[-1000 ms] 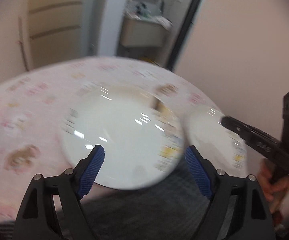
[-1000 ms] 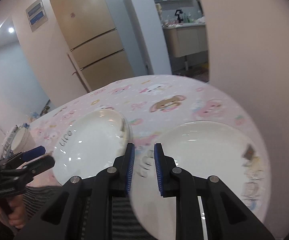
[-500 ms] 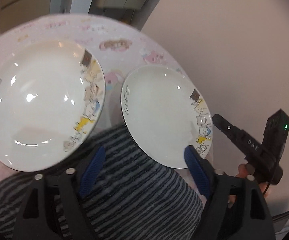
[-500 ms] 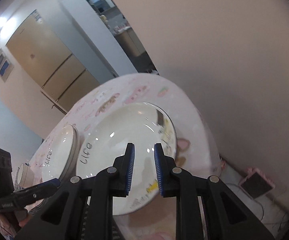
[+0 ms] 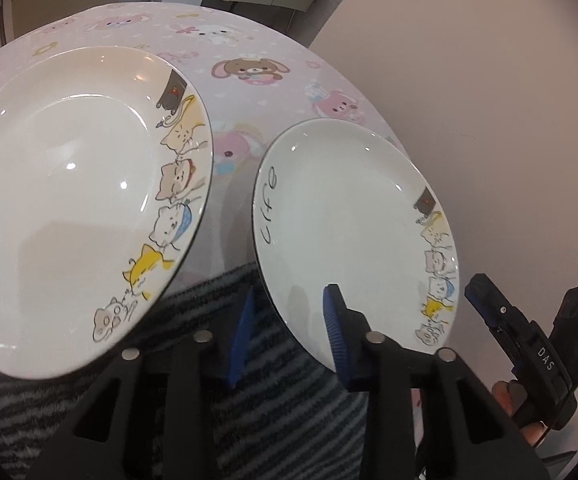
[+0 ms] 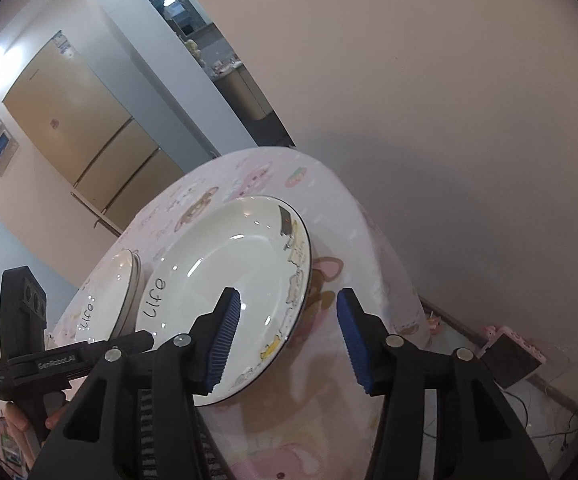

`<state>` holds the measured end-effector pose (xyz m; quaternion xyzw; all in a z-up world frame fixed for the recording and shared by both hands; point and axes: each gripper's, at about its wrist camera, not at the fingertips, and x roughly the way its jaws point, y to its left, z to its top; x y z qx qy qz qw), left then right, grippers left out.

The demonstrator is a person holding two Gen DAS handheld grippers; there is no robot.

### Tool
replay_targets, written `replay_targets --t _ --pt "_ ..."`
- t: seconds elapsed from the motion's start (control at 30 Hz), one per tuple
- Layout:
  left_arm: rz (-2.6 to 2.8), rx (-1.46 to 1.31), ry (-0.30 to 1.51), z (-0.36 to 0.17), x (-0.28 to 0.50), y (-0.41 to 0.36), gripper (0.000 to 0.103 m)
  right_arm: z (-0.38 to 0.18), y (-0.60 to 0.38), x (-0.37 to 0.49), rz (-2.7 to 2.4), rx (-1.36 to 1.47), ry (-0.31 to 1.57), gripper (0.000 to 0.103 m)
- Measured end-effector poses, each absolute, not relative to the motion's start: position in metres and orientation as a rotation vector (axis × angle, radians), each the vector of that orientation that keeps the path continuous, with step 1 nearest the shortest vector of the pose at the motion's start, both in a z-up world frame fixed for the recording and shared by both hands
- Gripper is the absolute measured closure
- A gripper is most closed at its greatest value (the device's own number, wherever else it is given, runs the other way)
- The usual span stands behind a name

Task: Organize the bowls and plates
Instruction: 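Carry the held plate over the other cartoon-rimmed plate, then lower the held plate onto the other cartoon-rimmed plate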

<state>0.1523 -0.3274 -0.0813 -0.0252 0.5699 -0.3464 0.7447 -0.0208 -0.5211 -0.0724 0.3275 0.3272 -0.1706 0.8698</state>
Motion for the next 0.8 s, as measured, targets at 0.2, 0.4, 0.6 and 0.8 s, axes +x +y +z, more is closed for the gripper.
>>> replay_targets --t 0.2,0.4,0.6,0.8 --pt "-0.783 -0.125 1.224 -0.088 0.160 -0.321 0.087 -0.090 -0.524 -0.009 -0.316 0.744 0.699 0.072" --pt "-0.765 -0.107 1.180 -0.090 0.158 -0.323 0.091 -0.107 -0.520 0.001 -0.322 0.766 0.671 0.082" --pt "-0.740 -0.094 1.151 -0.092 0.156 -0.326 0.088 -0.100 -0.500 0.011 -0.385 0.612 0.675 0.082" --pt "-0.753 -0.015 1.111 -0.088 0.149 -0.332 0.088 -0.100 -0.498 0.009 -0.412 0.632 0.659 0.083"
